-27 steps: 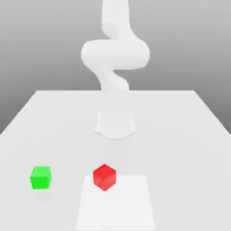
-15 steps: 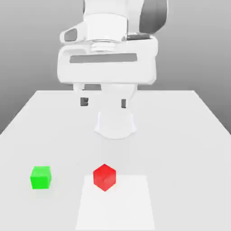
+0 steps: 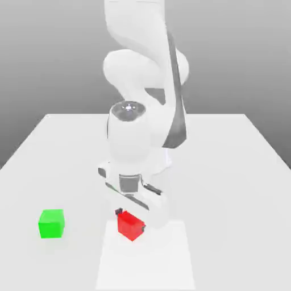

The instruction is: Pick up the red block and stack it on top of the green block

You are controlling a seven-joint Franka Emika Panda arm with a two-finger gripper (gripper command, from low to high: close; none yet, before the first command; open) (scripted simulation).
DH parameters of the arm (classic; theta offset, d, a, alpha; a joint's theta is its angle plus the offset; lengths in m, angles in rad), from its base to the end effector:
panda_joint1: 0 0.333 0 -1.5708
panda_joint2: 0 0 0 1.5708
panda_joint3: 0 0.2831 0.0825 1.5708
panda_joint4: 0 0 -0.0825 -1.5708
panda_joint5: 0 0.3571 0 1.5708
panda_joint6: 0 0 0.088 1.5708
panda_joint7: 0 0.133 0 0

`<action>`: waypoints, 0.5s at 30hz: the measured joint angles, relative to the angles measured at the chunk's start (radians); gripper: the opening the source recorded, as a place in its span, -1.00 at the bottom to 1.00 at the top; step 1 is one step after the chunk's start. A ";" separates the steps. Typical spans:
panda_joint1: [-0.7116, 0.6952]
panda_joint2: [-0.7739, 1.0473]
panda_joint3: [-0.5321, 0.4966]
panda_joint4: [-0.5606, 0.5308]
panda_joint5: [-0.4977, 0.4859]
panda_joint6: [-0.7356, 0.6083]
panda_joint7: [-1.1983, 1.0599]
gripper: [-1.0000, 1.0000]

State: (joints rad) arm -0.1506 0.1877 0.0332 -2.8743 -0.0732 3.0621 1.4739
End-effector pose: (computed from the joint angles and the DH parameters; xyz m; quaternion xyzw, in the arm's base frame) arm 0.3309 -0.0322 0.1134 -0.7252 0.6885 0.0000 0.0003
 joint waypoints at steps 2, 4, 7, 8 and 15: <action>0.000 0.000 0.000 0.000 -0.001 0.001 0.001 -1.00; 0.003 0.010 -0.004 0.001 -0.006 0.010 0.005 -1.00; -0.006 -0.058 0.012 -0.009 0.023 -0.048 -0.016 -1.00; -0.006 -0.091 0.017 -0.013 0.039 -0.077 -0.027 -1.00; -0.026 -0.275 0.000 -0.024 0.079 -0.249 -0.025 -1.00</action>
State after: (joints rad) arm -0.1762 -0.0868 0.0337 -2.8981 0.0061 2.8128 1.4486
